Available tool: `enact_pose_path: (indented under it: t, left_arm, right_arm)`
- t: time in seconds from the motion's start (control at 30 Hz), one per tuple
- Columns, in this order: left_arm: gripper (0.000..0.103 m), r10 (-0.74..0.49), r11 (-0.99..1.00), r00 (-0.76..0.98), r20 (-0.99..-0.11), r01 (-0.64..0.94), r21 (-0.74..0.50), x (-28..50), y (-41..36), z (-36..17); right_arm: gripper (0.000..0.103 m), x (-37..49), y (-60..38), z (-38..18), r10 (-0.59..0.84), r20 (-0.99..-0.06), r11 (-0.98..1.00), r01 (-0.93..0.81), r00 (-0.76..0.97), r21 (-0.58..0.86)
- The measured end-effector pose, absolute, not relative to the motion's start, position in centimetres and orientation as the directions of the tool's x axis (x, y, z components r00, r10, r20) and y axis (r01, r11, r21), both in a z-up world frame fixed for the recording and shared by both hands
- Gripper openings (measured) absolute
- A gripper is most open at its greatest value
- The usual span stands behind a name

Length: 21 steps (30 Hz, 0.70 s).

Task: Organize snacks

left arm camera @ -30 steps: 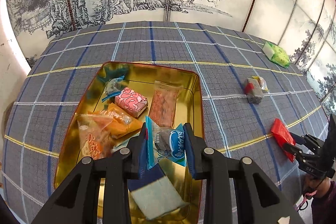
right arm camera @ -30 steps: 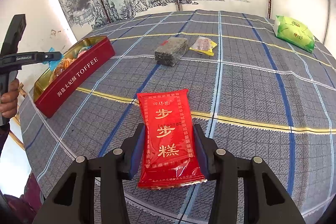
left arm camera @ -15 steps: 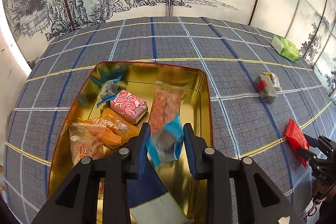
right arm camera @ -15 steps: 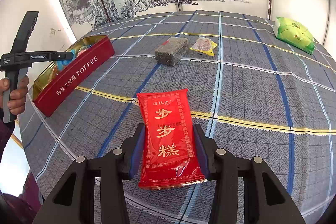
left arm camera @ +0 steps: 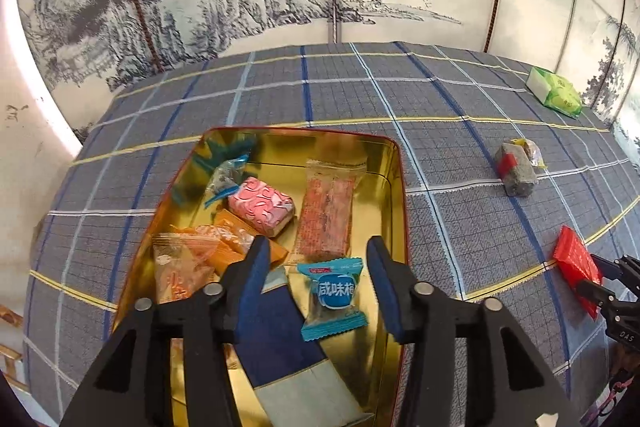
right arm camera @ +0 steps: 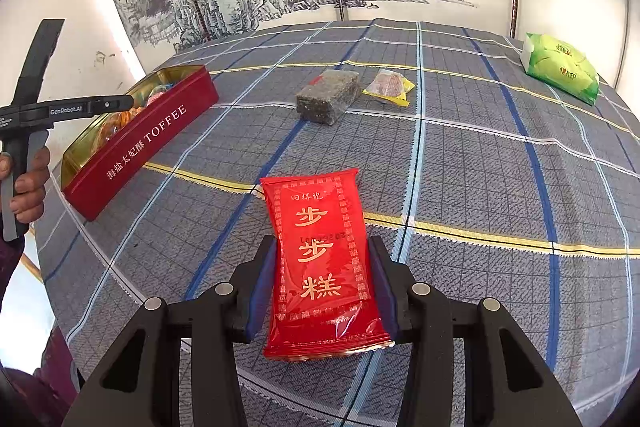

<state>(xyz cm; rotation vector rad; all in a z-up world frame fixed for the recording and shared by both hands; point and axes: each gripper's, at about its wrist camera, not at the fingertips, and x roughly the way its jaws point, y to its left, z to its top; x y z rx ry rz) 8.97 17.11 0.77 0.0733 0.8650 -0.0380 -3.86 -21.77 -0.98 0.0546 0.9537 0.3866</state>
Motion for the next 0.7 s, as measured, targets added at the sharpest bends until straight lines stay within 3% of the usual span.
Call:
enact_pose_path:
  t: [0.3, 0.5, 0.7]
  left_arm:
    - [0.074, 0.087, 0.990, 0.709, -0.700, 0.015, 0.139, 6.1, 16.6, 2.5]
    - [0.078, 0.129, 0.984, 0.735, -0.666, -0.011, 0.178, 4.4, 16.5, 3.2]
    - [0.078, 0.125, 0.990, 0.738, -0.664, -0.046, 0.135, 2.9, 18.1, 3.6]
  right_arm:
    - [0.046, -4.2, -21.7, -0.9, 0.369, -0.792, 0.924, -0.285, 0.486, 0.256]
    - [0.046, -5.1, -20.9, -0.7, 0.401, -0.788, 0.912, -0.288, 0.468, 0.293]
    - [0.046, -5.8, -20.0, -0.3, 0.425, -0.784, 0.901, -0.292, 0.453, 0.320]
